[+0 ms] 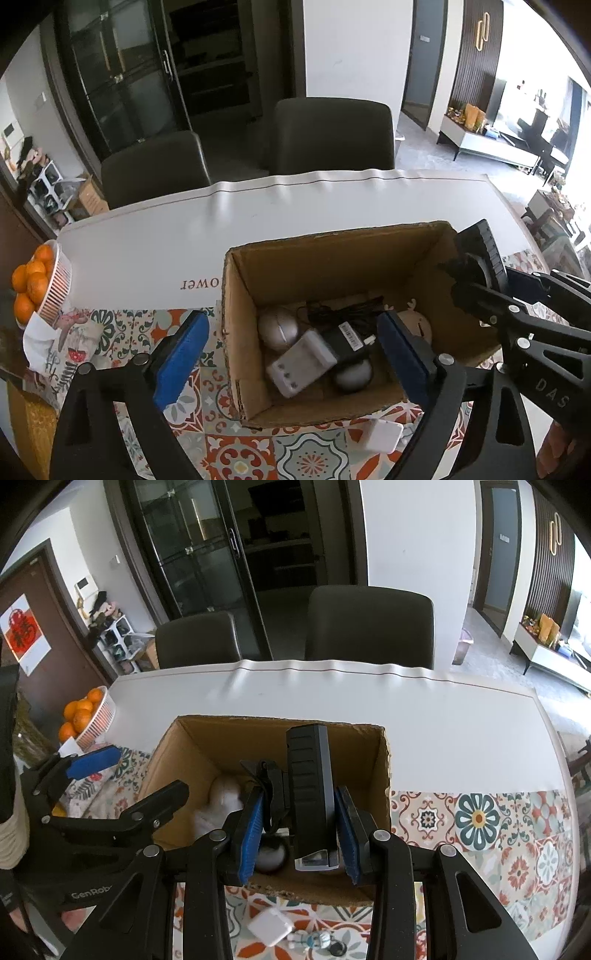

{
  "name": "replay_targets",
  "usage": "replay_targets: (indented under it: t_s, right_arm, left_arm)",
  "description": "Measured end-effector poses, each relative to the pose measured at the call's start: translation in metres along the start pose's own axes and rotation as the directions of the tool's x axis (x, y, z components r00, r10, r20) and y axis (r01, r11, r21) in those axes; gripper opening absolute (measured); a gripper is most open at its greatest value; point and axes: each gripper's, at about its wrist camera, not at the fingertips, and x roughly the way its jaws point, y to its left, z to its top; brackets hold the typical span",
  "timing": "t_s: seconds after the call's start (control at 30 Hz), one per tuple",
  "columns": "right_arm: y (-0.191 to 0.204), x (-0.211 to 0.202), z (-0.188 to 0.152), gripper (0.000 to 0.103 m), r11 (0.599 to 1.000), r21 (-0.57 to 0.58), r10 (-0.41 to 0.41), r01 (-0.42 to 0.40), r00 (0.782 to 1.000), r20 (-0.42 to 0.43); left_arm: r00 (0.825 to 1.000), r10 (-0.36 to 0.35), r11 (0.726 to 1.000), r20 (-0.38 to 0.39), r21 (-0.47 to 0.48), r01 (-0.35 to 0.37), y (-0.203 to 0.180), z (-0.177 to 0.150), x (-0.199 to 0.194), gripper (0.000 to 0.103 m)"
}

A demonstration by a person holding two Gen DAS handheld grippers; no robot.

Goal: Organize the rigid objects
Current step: 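Open both tools to release the charger and black device into the box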

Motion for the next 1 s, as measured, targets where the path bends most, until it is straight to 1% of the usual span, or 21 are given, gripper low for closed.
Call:
replay_targets:
  t_s: [0.13, 0.17, 0.23, 0.27, 0.33, 0.37, 0.4, 0.43, 0.53, 0.83, 1.0]
  right_arm:
    - [0.003, 0.002, 0.003, 0.038, 1.000, -0.007, 0.002, -0.002, 1.000, -0.003]
    - [0.004, 0.003, 0.004, 0.039, 1.000, -0.009, 0.003, -0.003, 1.000, -0.003]
    - [0.006, 0.004, 0.006, 0.044, 1.000, -0.012, 0.006, -0.006, 1.000, -0.003]
    - [0.008, 0.004, 0.008, 0.044, 1.000, -0.012, 0.006, -0.006, 1.000, 0.001]
    - [0.008, 0.004, 0.010, 0.057, 1.000, -0.004, 0.002, -0.002, 1.000, 0.009]
    - [0.010, 0.002, 0.011, 0.060, 1.000, -0.007, -0.009, 0.009, 1.000, 0.016]
    - [0.010, 0.001, 0.011, 0.066, 1.000, -0.009, -0.018, 0.018, 1.000, 0.019]
    - [0.011, -0.001, 0.011, 0.068, 0.999, -0.012, -0.033, 0.033, 0.999, 0.024]
    - [0.011, -0.009, 0.006, 0.068, 0.999, -0.008, -0.053, 0.053, 0.998, 0.030]
    - [0.003, -0.044, -0.015, 0.069, 0.995, 0.025, -0.097, 0.096, 0.993, 0.070]
    - [0.003, -0.063, -0.028, 0.073, 0.992, 0.021, -0.126, 0.125, 0.987, 0.102]
  left_arm:
    - [0.998, 0.052, 0.998, 0.016, -0.020, -0.052, 0.006, -0.002, -0.005, 0.097]
    - [0.997, 0.077, 0.997, 0.021, -0.026, -0.077, 0.009, -0.002, -0.007, 0.097]
    - [0.993, 0.114, 0.993, 0.027, -0.035, -0.113, 0.013, -0.003, -0.010, 0.097]
    - [0.992, 0.121, 0.992, 0.033, -0.042, -0.120, 0.016, -0.003, -0.012, 0.098]
    - [0.989, 0.140, 0.989, 0.039, -0.054, -0.138, 0.020, -0.004, -0.016, 0.099]
    - [0.988, 0.149, 0.988, 0.044, -0.057, -0.146, 0.022, -0.004, -0.017, 0.099]
    - [0.986, 0.158, 0.986, 0.049, -0.058, -0.155, 0.023, -0.005, -0.019, 0.099]
    - [0.984, 0.167, 0.985, 0.054, -0.057, -0.164, 0.024, -0.006, -0.021, 0.099]
    - [0.982, 0.176, 0.983, 0.066, -0.056, -0.172, 0.022, -0.011, -0.029, 0.100]
    - [0.981, 0.162, 0.986, 0.104, -0.061, -0.156, 0.009, -0.033, -0.055, 0.103]
    - [0.980, 0.159, 0.986, 0.120, -0.068, -0.151, 0.004, -0.044, -0.069, 0.103]
